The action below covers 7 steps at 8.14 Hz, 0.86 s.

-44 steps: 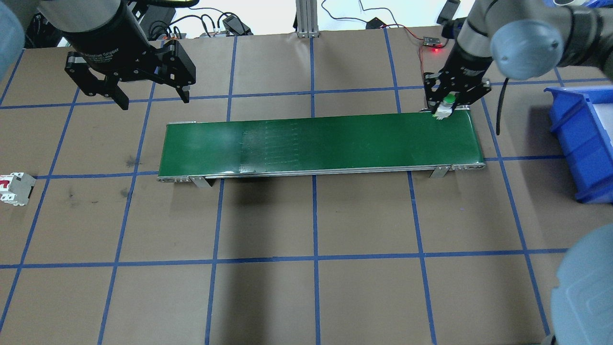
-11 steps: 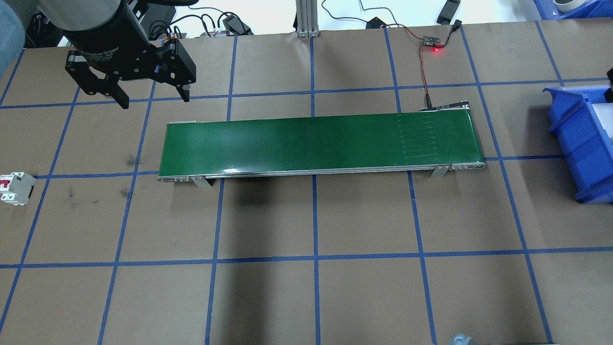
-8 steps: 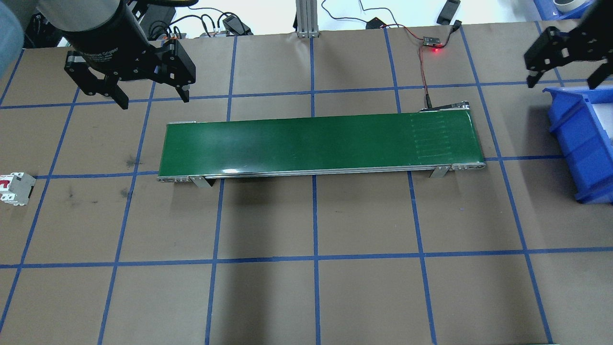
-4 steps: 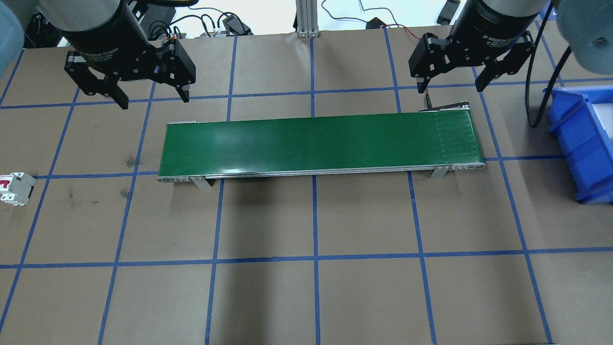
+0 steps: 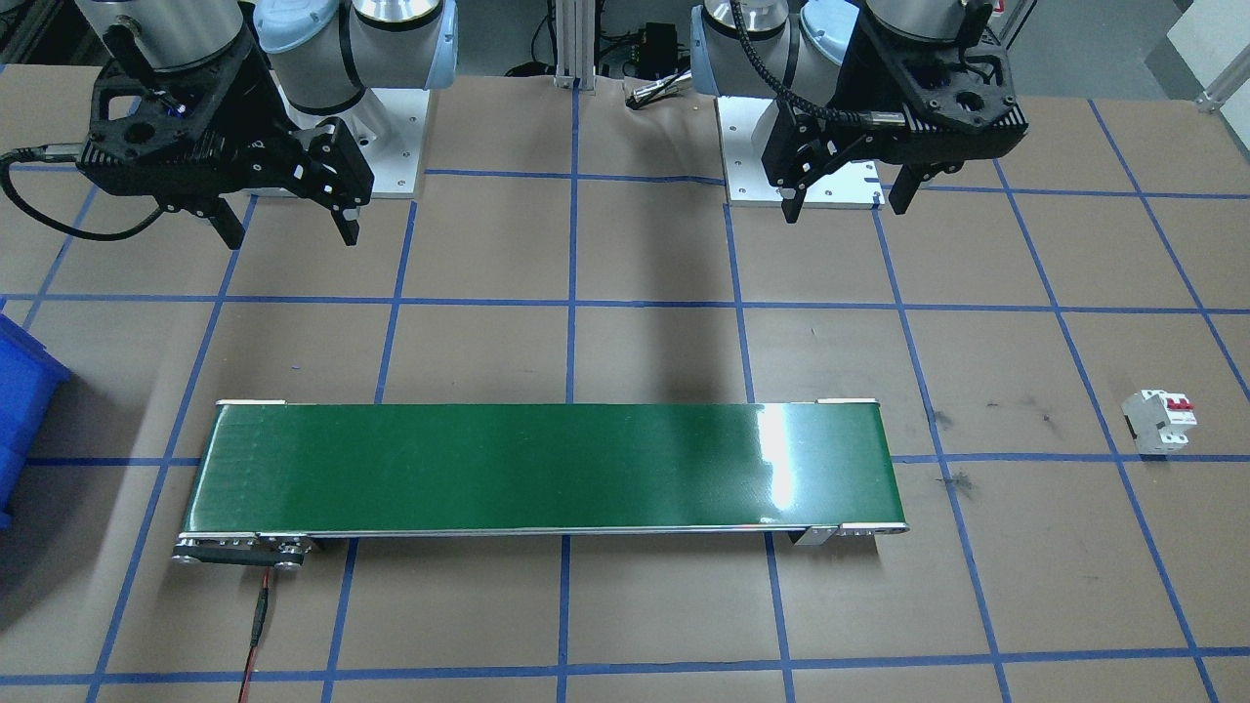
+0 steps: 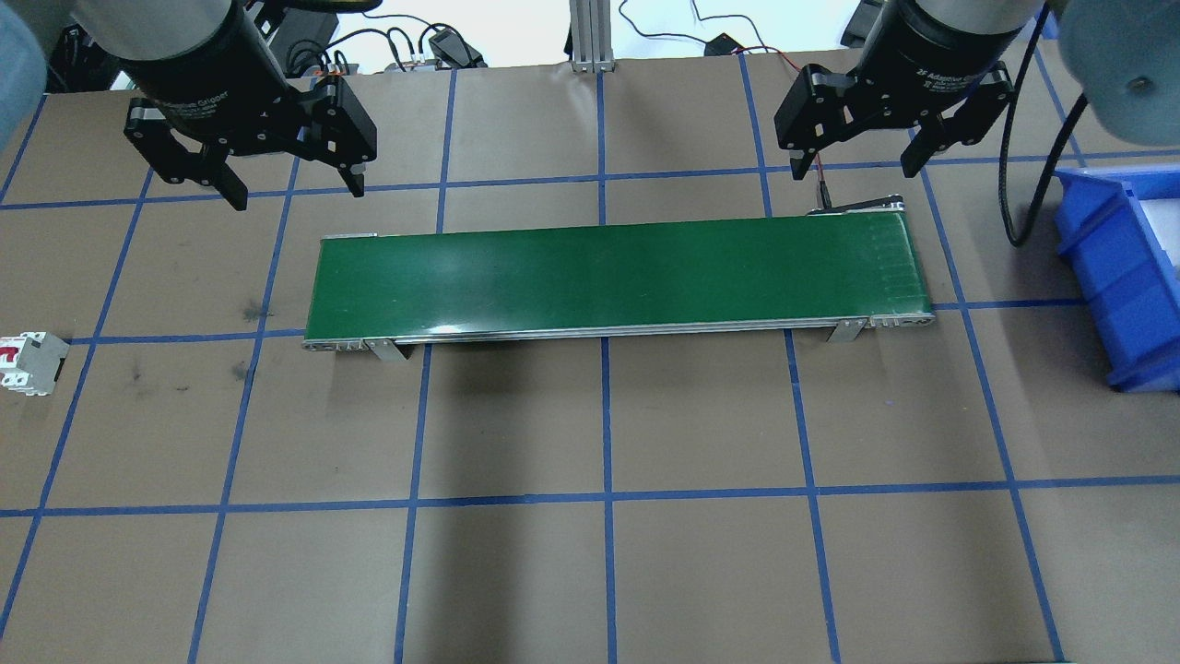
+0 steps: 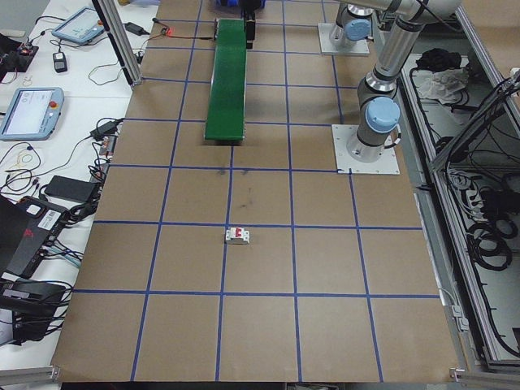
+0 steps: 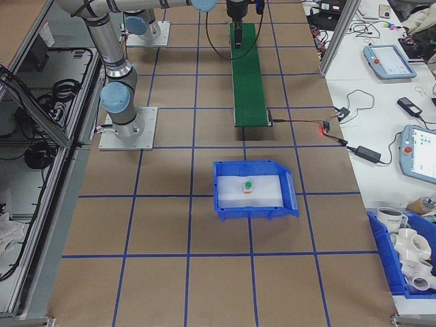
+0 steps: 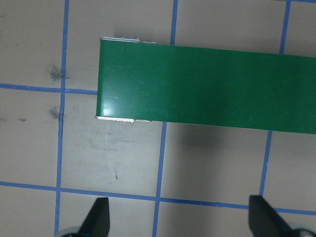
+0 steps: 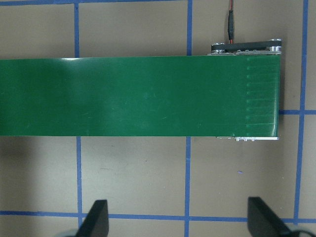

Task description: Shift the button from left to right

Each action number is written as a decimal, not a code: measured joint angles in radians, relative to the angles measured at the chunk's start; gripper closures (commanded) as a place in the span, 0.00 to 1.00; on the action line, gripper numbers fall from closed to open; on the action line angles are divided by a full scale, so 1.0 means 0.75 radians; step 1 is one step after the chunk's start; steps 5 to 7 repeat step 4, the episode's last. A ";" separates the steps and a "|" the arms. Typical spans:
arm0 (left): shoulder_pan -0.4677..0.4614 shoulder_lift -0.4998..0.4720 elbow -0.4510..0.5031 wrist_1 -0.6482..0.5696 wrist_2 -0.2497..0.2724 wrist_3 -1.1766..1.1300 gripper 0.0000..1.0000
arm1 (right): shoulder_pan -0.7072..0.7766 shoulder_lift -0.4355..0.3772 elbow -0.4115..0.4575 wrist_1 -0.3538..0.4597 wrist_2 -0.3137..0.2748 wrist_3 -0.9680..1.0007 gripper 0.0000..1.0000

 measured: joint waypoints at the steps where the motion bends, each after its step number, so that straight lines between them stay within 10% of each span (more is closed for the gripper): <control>1: 0.000 0.000 0.000 0.000 0.000 0.000 0.00 | 0.000 0.002 0.001 0.004 0.001 0.003 0.00; 7: 0.000 0.002 -0.002 0.000 0.000 0.000 0.00 | 0.000 0.006 0.002 0.013 -0.006 0.005 0.00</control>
